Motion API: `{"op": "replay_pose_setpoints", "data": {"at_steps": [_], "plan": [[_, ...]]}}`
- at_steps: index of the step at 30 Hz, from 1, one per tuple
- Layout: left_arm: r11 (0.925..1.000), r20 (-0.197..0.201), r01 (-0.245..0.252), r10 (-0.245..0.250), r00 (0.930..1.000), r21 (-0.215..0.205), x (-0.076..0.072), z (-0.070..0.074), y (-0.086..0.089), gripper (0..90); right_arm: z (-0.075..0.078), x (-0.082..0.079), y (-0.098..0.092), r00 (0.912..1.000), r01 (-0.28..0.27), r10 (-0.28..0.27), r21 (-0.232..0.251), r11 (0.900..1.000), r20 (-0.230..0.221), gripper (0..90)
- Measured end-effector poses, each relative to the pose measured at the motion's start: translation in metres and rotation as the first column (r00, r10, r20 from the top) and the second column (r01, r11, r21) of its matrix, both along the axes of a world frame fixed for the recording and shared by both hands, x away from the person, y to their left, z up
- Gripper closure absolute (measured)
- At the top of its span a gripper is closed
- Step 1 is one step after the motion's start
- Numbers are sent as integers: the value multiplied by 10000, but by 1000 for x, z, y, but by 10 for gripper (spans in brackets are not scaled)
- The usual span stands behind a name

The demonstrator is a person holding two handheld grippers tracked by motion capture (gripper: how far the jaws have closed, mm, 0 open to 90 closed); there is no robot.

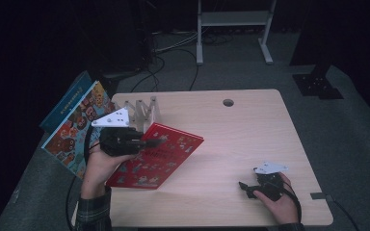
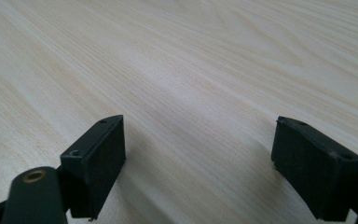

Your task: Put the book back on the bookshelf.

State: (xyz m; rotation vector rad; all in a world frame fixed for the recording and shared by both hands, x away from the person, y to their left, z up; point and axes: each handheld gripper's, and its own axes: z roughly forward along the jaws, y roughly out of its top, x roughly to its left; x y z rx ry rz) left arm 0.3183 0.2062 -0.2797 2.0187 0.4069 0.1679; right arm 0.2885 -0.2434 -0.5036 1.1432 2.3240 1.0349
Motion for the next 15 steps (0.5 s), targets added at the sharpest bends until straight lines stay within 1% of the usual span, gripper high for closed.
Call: {"op": "replay_pose_setpoints", "data": {"at_steps": [8, 15], "plan": [[9986, 13, -366, 367, 9993, -390, -3, 4, 25, 797, 0, 0, 0, 10000, 5, -5, -8, 10000, 5, 166], [9942, 40, -735, 741, 9972, -788, -6, 6, 47, 797, 0, 0, 0, 10000, -5, 5, -23, 10000, 8, 165]]}}
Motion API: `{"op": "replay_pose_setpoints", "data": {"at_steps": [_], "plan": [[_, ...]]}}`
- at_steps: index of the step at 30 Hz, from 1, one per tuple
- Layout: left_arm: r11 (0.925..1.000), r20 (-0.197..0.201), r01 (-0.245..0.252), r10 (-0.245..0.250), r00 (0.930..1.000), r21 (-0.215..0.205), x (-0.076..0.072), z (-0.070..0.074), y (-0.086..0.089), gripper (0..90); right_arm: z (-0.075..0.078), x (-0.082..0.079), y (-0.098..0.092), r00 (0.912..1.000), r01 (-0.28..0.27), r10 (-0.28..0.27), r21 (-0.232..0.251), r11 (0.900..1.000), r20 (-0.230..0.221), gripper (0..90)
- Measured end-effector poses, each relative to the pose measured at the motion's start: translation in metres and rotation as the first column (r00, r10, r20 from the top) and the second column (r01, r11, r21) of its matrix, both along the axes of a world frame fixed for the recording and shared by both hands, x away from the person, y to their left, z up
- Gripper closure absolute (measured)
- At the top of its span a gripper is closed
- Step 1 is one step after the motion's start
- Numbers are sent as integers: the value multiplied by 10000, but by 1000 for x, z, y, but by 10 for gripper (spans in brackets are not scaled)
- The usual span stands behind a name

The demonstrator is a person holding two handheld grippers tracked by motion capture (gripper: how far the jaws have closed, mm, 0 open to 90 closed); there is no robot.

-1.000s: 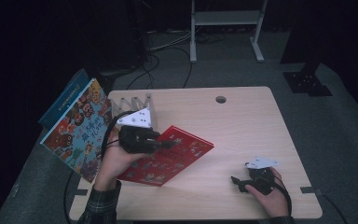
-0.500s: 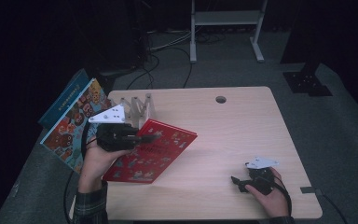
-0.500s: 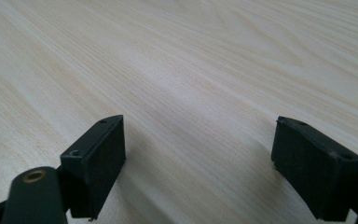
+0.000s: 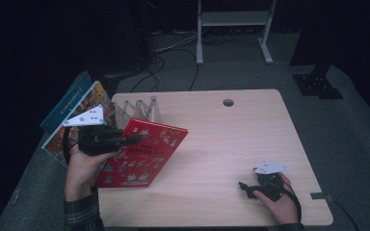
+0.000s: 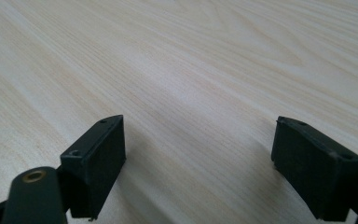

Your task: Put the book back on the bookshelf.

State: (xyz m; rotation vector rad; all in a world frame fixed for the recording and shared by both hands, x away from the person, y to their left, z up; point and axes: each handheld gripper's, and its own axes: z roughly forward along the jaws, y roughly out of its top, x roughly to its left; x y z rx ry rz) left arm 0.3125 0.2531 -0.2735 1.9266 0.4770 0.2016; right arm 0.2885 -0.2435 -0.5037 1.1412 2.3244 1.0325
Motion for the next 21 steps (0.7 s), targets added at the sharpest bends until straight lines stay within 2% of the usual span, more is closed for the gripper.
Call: {"op": "replay_pose_setpoints", "data": {"at_steps": [5, 12, 17, 18, 21], "plan": [[9991, 50, -334, 335, 9994, -269, -3, 2, 17, 797, 0, 0, 0, 10000, -1, 1, 1, 10000, -2, 165], [9934, 109, -907, 917, 9957, -701, -7, 2, 42, 797, 0, 0, 0, 10000, 3, -3, -1, 10000, -2, 166], [9844, 230, -1525, 1550, 9876, -880, -11, 3, 57, 797, 0, 0, 0, 10000, 2, -2, -3, 10000, -1, 166], [9844, 230, -1525, 1550, 9876, -880, -11, 3, 57, 796, 0, 0, 0, 10000, 2, -2, -3, 10000, -1, 166], [9749, 285, -2015, 2050, 9784, -948, -13, 3, 65, 797, 0, 0, 0, 10000, 4, -4, -2, 10000, -2, 166]]}}
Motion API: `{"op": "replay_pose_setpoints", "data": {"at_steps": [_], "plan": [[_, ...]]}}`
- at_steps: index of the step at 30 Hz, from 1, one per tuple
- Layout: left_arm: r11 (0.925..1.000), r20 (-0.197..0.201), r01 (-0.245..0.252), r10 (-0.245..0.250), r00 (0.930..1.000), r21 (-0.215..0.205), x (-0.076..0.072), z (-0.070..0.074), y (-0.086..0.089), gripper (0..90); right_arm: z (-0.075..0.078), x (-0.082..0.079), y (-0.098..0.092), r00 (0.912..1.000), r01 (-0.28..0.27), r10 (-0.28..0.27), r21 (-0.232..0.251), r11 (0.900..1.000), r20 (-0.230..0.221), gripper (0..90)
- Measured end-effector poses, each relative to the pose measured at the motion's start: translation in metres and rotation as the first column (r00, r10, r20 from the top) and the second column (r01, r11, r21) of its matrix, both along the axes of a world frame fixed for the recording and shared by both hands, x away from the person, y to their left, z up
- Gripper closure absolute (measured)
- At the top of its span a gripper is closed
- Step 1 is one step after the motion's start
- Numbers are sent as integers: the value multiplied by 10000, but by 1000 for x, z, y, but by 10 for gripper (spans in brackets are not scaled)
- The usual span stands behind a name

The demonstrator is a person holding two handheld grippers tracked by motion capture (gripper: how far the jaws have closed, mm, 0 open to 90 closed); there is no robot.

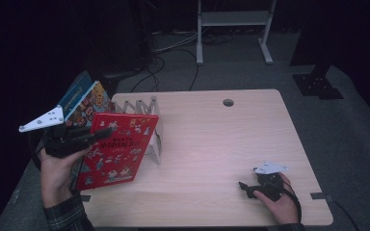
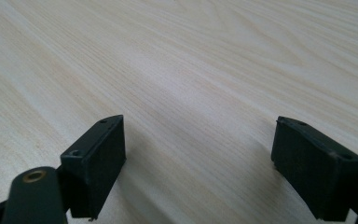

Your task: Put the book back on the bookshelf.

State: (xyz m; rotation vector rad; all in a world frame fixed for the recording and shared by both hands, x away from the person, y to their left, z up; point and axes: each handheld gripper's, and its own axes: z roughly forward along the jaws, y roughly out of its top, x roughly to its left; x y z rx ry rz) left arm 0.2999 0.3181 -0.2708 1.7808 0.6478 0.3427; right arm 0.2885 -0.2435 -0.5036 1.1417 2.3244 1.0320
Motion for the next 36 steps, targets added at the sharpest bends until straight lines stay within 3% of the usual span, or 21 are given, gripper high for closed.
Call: {"op": "replay_pose_setpoints", "data": {"at_steps": [12, 17, 20, 21, 24, 31, 36], "plan": [[9914, 107, -1302, 1304, 9914, -146, 1, -2, 9, 797, 0, 0, 0, 10000, -4, 4, -4, 10000, 5, 166], [9782, 213, -2063, 2067, 9782, -226, 4, -4, 8, 797, 0, 0, 0, 10000, -4, 4, 0, 10000, 6, 166], [9669, 391, -2541, 2548, 9662, -225, 5, -5, 8, 797, 0, 0, 0, 10000, -5, 5, -4, 10000, 4, 166], [9669, 391, -2541, 2548, 9662, -225, 5, -5, 8, 797, 0, 0, 0, 10000, -5, 5, 5, 10000, 2, 166], [9542, 545, -2978, 2990, 9527, -290, 11, -10, 8, 796, 0, 0, 0, 10000, -4, 4, -4, 10000, 5, 166], [9361, 777, -3493, 3515, 9330, -411, 23, -19, 5, 796, 0, 0, 0, 10000, -1, 1, -1, 10000, 0, 166], [9164, 1027, -3941, 3997, 9109, -707, 31, -24, 2, 796, 0, 0, 0, 10000, 2, -2, 20, 10000, -3, 166]]}}
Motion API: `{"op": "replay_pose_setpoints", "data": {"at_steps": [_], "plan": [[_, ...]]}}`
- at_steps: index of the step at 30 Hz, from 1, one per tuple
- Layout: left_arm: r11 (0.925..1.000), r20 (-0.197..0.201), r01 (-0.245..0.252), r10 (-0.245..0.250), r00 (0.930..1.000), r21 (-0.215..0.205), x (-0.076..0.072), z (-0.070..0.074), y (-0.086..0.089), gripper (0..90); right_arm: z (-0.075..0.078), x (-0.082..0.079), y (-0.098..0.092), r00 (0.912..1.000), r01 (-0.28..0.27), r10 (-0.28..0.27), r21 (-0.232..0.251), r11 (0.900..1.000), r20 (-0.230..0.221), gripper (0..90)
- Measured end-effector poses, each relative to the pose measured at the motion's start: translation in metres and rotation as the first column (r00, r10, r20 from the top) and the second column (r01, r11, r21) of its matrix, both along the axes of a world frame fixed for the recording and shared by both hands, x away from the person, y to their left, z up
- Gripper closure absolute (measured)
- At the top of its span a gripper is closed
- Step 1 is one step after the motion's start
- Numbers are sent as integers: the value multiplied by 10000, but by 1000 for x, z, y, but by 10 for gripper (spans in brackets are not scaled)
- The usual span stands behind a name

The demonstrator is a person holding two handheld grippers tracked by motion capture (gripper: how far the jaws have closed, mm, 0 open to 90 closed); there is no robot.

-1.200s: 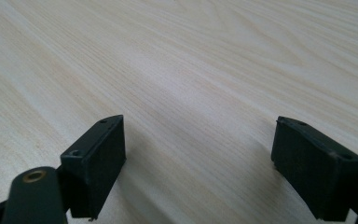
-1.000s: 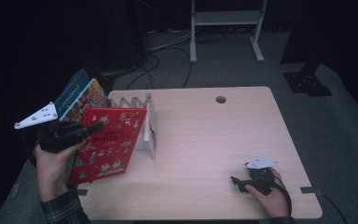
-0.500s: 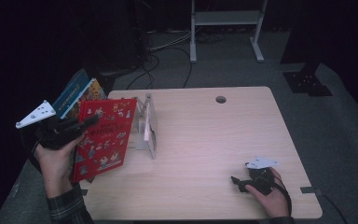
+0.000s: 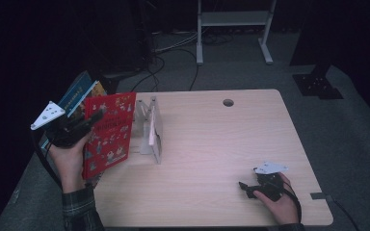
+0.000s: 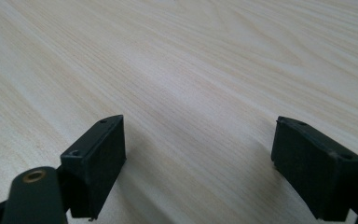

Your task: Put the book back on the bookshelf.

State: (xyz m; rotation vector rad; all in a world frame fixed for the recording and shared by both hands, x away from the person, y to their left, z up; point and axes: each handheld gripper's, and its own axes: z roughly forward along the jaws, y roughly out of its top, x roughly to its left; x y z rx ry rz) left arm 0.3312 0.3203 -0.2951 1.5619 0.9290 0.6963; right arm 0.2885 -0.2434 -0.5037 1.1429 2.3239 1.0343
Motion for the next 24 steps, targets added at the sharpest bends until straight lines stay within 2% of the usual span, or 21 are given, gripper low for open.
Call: {"op": "replay_pose_setpoints", "data": {"at_steps": [3, 4, 10, 14, 24], "plan": [[9998, 102, -187, 187, 9998, -18, 4, -2, -1, 797, 0, 0, 0, 10000, 2, -2, -9, 10000, 3, 166], [9989, 195, -460, 461, 9987, -91, 9, -5, -2, 797, 0, 0, 0, 10000, 8, -8, -2, 10000, 2, 166], [9947, 543, -991, 1006, 9935, -284, 22, -13, -7, 797, 0, 1, -1, 10000, -85, 85, -25, 10000, 33, 167], [9930, 793, -1122, 1147, 9902, -359, 30, -18, -11, 797, 0, 1, -1, 10000, -70, 70, -14, 10000, 5, 167], [9907, 915, -1309, 1337, 9868, -360, 50, -29, -18, 796, 0, 1, -1, 10000, -55, 55, 0, 10000, -10, 167]]}}
